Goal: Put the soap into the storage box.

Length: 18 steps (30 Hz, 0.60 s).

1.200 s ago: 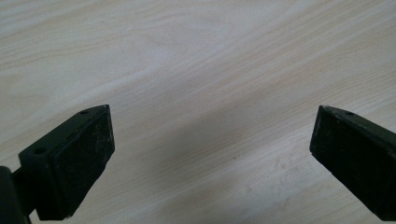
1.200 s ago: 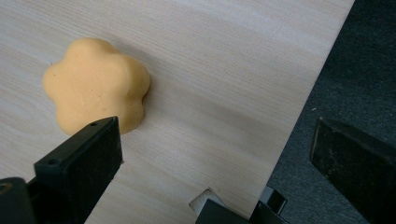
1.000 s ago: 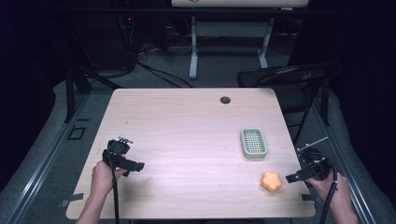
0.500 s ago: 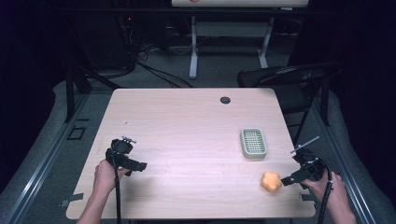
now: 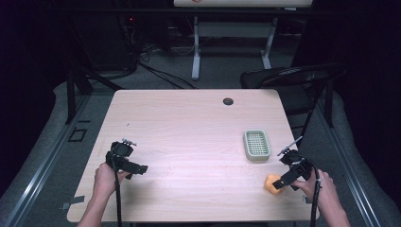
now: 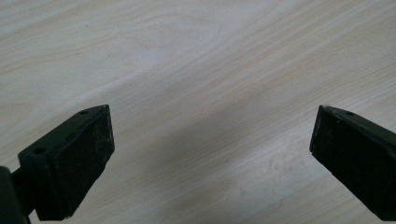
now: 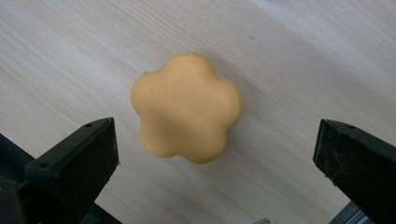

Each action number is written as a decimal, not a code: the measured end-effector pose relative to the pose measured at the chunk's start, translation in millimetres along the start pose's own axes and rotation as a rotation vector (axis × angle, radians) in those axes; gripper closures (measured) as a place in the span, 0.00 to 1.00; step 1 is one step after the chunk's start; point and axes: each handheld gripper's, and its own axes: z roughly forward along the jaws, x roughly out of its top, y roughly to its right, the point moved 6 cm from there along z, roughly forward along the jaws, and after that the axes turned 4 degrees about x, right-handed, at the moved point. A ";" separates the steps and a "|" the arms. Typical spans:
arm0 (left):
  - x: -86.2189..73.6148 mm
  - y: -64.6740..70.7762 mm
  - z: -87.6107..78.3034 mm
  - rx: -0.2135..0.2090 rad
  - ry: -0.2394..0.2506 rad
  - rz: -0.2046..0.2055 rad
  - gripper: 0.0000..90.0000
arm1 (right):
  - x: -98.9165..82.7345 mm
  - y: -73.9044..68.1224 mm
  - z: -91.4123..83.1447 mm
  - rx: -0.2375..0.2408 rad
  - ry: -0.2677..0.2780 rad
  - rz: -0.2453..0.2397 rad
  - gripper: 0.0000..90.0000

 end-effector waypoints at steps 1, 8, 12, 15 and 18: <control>0.0 -0.1 0.0 0.000 0.001 -0.001 0.00 | 2.1 -1.7 2.0 -0.003 0.008 0.001 0.00; 0.1 0.9 0.6 -0.004 -0.001 -0.001 0.00 | 8.9 -7.7 6.1 -0.006 -0.019 -0.032 0.00; 0.5 1.2 0.3 -0.004 -0.004 0.007 0.00 | 12.8 -9.4 8.3 -0.018 -0.030 -0.056 0.00; 0.9 1.9 0.1 0.000 0.000 0.006 0.00 | 17.0 -11.4 8.8 -0.018 -0.017 -0.056 0.00; 0.6 1.6 0.0 0.000 0.000 0.005 0.00 | 17.0 -10.0 5.0 -0.029 -0.075 -0.100 0.00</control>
